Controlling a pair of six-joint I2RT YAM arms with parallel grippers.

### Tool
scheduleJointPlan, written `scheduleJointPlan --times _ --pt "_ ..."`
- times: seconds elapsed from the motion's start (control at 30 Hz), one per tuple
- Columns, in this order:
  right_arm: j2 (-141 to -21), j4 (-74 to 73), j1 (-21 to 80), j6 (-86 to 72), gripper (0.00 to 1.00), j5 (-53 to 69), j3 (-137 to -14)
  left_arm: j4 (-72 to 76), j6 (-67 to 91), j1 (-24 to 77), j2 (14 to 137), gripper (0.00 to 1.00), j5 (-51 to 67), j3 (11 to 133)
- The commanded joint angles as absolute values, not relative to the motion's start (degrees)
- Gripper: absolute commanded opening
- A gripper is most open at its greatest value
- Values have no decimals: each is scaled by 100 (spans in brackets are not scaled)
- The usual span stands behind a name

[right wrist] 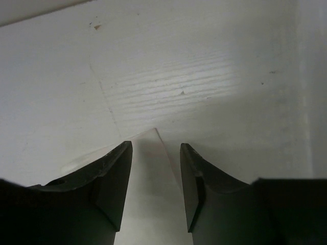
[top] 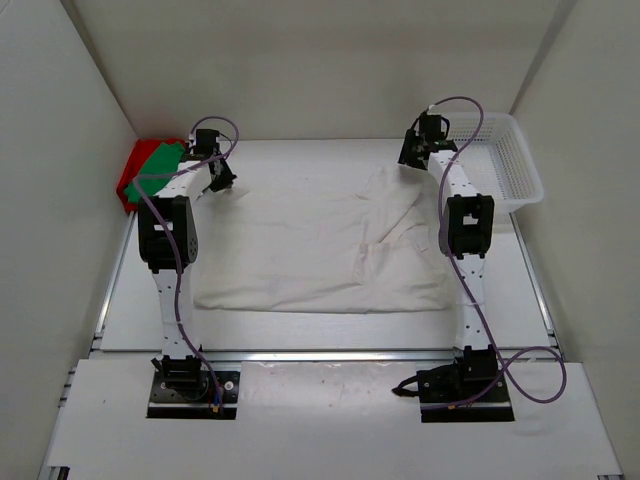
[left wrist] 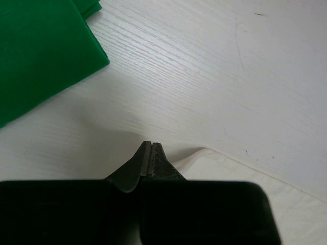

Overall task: Fold and stack the t-shirts
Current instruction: Grap the side of the flattened tshirt furthest away from the robot with both arms

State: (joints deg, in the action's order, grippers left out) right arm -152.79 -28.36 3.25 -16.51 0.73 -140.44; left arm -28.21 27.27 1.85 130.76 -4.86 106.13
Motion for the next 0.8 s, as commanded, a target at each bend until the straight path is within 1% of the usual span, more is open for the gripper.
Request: scheduleJointPlan --times 0.0,0.13,0.33,0.4,0.53,0.63,0.67,0.77 --pt "-15275 -2848 316 -1617 41 246 -14273 -2742 2777 193 12762 0 -326 10828" --pt "-15372 -2927 334 -1819 39 518 -14300 -2751 2786 176 12665 0 -387 10767" --pt "-15495 -3094 185 -2091 39 861 -14431 -2689 2786 158 12560 0 -343 10653" --pt "-15530 -3138 123 -2162 40 949 -14467 -2672 2812 158 12516 0 -308 10661" --pt "-15504 -3261 97 -2136 41 756 -14502 -2567 2874 141 12323 0 -185 10486" --pt "-15513 -3480 114 -2136 38 484 -14598 -2444 2900 193 12138 0 -70 10336" --pt "-15521 -3463 123 -2127 39 457 -14555 -2417 2909 219 12103 0 -88 10275" --pt "-15608 -3454 62 -2276 38 869 -14563 -2390 2953 211 12033 0 -26 10161"
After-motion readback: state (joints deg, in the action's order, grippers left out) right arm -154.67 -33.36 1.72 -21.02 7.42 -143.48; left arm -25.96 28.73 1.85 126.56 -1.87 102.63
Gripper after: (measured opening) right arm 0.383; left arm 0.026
